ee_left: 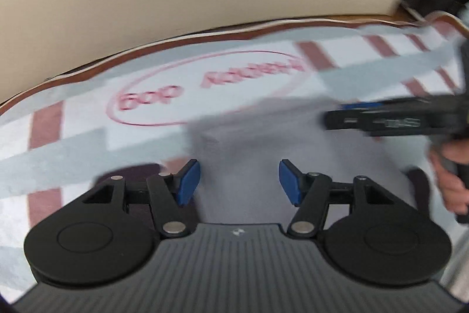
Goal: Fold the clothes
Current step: 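Release the shirt and lift both grippers away, then lower both grippers onto the folded grey shirt's end and close them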
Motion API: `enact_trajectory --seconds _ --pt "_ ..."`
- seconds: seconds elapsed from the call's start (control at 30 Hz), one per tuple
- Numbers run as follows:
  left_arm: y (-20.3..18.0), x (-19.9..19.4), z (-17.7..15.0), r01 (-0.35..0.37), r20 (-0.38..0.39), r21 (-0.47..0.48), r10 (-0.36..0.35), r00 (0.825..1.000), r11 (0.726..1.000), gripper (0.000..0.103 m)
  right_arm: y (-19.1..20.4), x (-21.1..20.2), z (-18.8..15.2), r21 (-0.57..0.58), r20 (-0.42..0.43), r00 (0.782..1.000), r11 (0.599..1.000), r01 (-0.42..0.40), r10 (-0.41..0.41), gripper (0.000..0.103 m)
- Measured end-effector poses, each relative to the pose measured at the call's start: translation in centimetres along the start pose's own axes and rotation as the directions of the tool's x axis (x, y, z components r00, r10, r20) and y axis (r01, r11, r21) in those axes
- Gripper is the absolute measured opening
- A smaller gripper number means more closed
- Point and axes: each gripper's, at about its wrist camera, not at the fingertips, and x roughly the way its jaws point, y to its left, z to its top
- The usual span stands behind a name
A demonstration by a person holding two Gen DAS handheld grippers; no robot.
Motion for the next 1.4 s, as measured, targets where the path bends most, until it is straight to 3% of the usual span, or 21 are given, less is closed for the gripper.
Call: enact_trajectory --seconds 0.1,0.17,0.23,0.3,0.5,0.6,0.73,0.87,1.03,1.1,1.17,1.23,1.3,1.33,1.4 --pt "1.4 1.2 -0.3 0.015 -0.012 -0.035 -0.015 1.0 0.999 0.062 1.5 1.1 -0.4 -0.044 0.055 0.998 0.999 0.031 -0.029 0.048" --pt "1.1 1.2 -0.6 -0.012 0.001 -0.018 0.012 1.0 1.0 0.068 2.6 1.5 -0.9 -0.121 0.076 0.995 0.99 0.075 -0.067 0.048" --pt "1.1 1.4 -0.5 -0.063 0.003 -0.02 0.063 0.998 0.998 0.082 3.1 2.0 -1.2 -0.183 0.082 0.991 0.975 0.123 -0.11 0.048" --pt "1.4 1.3 -0.1 -0.081 0.007 -0.059 0.081 0.997 0.995 0.082 3.1 2.1 -1.0 -0.201 0.082 0.988 0.969 0.143 -0.129 0.048" --pt "1.2 1.4 1.2 -0.147 0.049 -0.064 0.15 0.987 0.987 0.079 -0.1 -2.0 -1.1 0.013 0.055 0.997 0.999 0.046 -0.047 0.052" --pt "1.7 2.2 1.0 -0.132 0.033 -0.1 0.136 0.99 0.986 0.08 0.0 -4.7 -3.2 0.003 -0.027 0.999 1.0 -0.025 0.025 0.053" --pt "2.6 2.8 0.7 -0.098 0.029 -0.152 0.104 0.994 0.983 0.081 1.3 -5.6 -7.1 -0.114 -0.172 0.985 0.993 -0.006 -0.013 0.057" --pt "2.7 2.9 1.0 -0.105 0.018 -0.139 0.108 0.994 0.985 0.081 2.4 -5.9 -9.7 -0.201 -0.322 0.946 0.979 -0.021 -0.046 0.057" --pt "1.6 0.3 1.6 -0.212 0.052 -0.06 0.215 0.975 0.975 0.08 3.2 -6.8 -9.5 -0.242 -0.45 0.888 0.97 -0.025 -0.089 0.056" --pt "1.6 -1.8 1.4 -0.186 0.089 -0.092 0.194 0.977 0.978 0.08 2.7 -8.3 -8.7 -0.186 -0.425 0.905 0.981 -0.05 -0.035 0.056" --pt "2.1 -3.7 0.6 -0.075 0.128 -0.137 0.093 0.987 0.988 0.08 1.3 -9.7 -7.4 -0.071 -0.334 0.938 0.99 -0.123 0.092 0.06" --pt "2.5 -5.3 -0.1 0.045 0.158 -0.174 -0.017 0.987 0.984 0.082 -0.8 -8.9 -6.2 0.071 -0.215 0.959 0.982 -0.175 0.186 0.067" --pt "3.1 -4.9 -0.5 0.135 0.128 -0.197 -0.111 0.986 0.971 0.082 -3.0 -6.3 -5.3 0.239 -0.148 0.977 0.964 -0.115 0.153 0.067" --pt "3.1 -4.5 -0.7 0.138 0.104 -0.198 -0.119 0.987 0.97 0.082 -3.7 -5.3 -5.2 0.294 -0.145 0.986 0.955 -0.037 0.083 0.067" --pt "2.8 -3.4 -1.3 0.104 0.048 -0.172 -0.097 0.994 0.979 0.082 -3.7 -5.1 -5.3 0.285 -0.114 0.993 0.958 0.031 0.002 0.067"
